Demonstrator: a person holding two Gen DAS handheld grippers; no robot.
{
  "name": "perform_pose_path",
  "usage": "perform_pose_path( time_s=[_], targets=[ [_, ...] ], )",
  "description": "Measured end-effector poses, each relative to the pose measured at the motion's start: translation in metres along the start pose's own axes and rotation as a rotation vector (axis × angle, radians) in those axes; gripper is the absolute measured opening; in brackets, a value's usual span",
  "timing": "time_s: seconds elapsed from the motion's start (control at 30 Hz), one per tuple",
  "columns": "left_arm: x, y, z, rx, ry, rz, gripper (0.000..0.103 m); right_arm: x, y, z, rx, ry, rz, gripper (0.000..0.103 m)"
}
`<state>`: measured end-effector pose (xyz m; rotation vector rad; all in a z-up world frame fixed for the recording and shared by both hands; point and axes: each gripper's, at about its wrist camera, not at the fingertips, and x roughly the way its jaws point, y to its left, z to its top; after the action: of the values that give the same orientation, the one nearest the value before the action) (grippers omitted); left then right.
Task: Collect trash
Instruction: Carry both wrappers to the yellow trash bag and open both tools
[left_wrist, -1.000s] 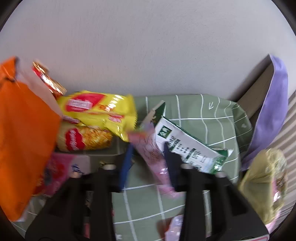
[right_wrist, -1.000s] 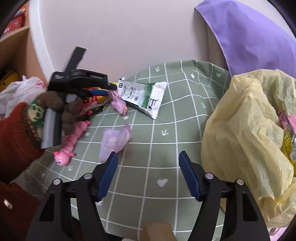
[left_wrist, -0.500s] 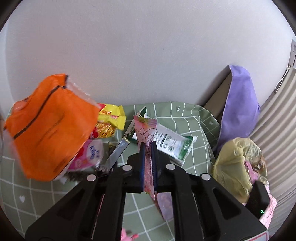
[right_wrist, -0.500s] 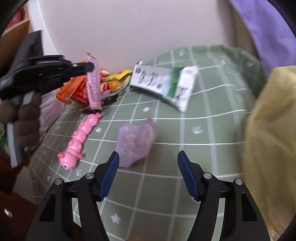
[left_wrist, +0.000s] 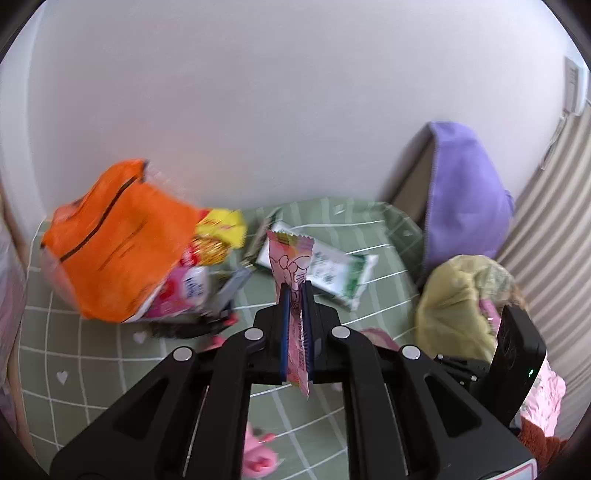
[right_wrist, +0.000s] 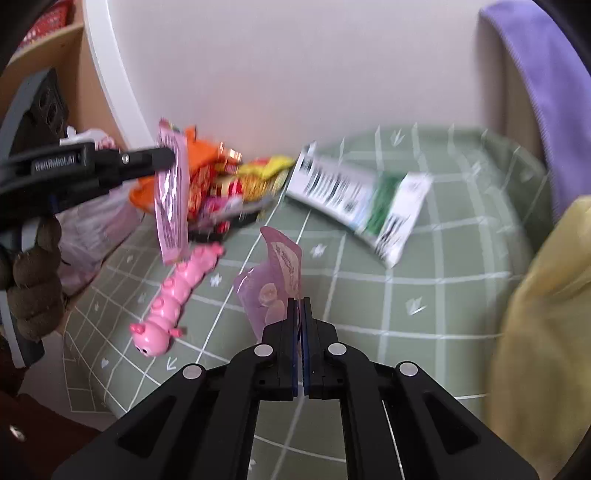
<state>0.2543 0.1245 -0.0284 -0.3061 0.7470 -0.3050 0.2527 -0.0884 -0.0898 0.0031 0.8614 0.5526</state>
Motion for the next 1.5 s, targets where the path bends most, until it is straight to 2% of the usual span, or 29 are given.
perform_pose_path(
  time_s=[0.13, 0.3, 0.43, 0.53, 0.67, 0.73, 0.87, 1.0, 1.07, 1.13, 1.2, 1.37, 1.5],
  targets=[
    [-0.013, -0.041, 0.013, 0.081, -0.056, -0.081, 0.006, -0.049, -0.009, 0.018, -0.015, -0.106, -0.071, 0.004],
    [-0.027, -0.097, 0.037, 0.174, -0.123, -0.212, 0.006, -0.134, -0.019, 0.039, -0.075, -0.271, -0.227, 0.004],
    [-0.022, -0.151, 0.052, 0.237, -0.127, -0.337, 0.006, -0.191, -0.039, 0.042, -0.056, -0.352, -0.347, 0.004],
    [-0.007, -0.194, 0.055, 0.285, -0.096, -0.451, 0.006, -0.231, -0.059, 0.035, -0.019, -0.396, -0.463, 0.004],
    [0.025, -0.237, 0.047, 0.328, -0.021, -0.536, 0.006, -0.275, -0.086, 0.018, 0.060, -0.425, -0.594, 0.004],
    [0.045, -0.258, 0.040, 0.331, 0.034, -0.577, 0.006, -0.291, -0.096, 0.009, 0.091, -0.429, -0.639, 0.004],
    [0.088, -0.291, 0.022, 0.354, 0.144, -0.625, 0.006, -0.299, -0.108, -0.002, 0.139, -0.417, -0.669, 0.004],
    [0.137, -0.317, -0.003, 0.430, 0.257, -0.576, 0.006, -0.287, -0.122, -0.009, 0.189, -0.383, -0.672, 0.004],
    [0.158, -0.322, -0.020, 0.506, 0.315, -0.518, 0.006, -0.283, -0.129, -0.013, 0.206, -0.363, -0.669, 0.004],
    [0.170, -0.318, -0.035, 0.605, 0.330, -0.415, 0.006, -0.279, -0.133, -0.016, 0.211, -0.344, -0.663, 0.004],
    [0.171, -0.309, -0.037, 0.619, 0.341, -0.369, 0.006, -0.271, -0.141, -0.017, 0.211, -0.321, -0.655, 0.004],
    [0.167, -0.282, -0.026, 0.594, 0.326, -0.324, 0.004, -0.249, -0.154, -0.016, 0.237, -0.286, -0.608, 0.004],
    [0.165, -0.272, -0.019, 0.527, 0.329, -0.399, 0.006, -0.224, -0.161, -0.012, 0.233, -0.227, -0.594, 0.004]
  ],
)
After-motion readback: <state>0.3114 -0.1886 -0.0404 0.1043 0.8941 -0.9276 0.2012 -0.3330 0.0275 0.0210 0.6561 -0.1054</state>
